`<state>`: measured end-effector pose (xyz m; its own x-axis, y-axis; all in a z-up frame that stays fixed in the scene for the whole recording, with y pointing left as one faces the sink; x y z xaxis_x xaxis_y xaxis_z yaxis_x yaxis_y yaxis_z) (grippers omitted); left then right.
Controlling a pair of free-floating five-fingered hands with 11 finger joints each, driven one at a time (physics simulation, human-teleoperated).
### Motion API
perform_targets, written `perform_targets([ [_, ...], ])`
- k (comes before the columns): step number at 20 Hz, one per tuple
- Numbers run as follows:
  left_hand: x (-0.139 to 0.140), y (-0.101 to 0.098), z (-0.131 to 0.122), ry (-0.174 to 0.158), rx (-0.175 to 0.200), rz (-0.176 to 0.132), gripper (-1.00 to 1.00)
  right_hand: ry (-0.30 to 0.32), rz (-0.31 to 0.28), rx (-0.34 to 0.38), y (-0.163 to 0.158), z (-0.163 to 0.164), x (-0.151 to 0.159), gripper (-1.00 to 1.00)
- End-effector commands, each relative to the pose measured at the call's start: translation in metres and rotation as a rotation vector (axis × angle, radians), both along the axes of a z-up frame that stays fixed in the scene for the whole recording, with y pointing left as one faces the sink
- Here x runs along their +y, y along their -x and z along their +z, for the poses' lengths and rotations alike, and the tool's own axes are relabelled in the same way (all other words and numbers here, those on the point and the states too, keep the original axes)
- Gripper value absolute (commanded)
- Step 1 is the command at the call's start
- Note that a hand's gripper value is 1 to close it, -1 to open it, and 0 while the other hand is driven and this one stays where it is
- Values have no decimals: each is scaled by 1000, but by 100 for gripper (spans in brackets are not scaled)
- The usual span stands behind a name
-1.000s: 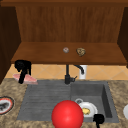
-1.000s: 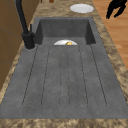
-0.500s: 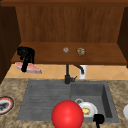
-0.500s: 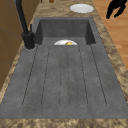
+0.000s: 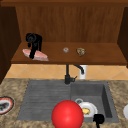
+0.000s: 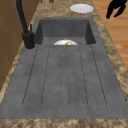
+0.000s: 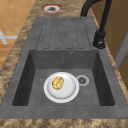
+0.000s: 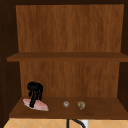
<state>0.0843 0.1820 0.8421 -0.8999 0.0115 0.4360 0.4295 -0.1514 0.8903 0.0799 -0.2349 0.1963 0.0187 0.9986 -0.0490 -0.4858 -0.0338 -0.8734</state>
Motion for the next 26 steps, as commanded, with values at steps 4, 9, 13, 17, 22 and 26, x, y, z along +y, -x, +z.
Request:
perform_targets([
  [4, -18, -53, 0, -27, -34, -19, 100, 0, 0, 0, 0, 0, 0, 0],
  [9, -21, -94, -17, -11, -12, 0, 100, 0, 0, 0, 0, 0, 0, 0],
  [13, -25, -127, -33, -12, -17, -1, 100, 0, 0, 0, 0, 0, 0, 0],
  [17, -30, -160, -48, -20, -24, 0, 100, 0, 0, 0, 0, 0, 0, 0],
  [22, -44, -201, -61, -19, -19, 1, 100, 0, 0, 0, 0, 0, 0, 0],
  [26, -55, -233, -72, -21, -20, 1, 100, 0, 0, 0, 0, 0, 0, 0],
])
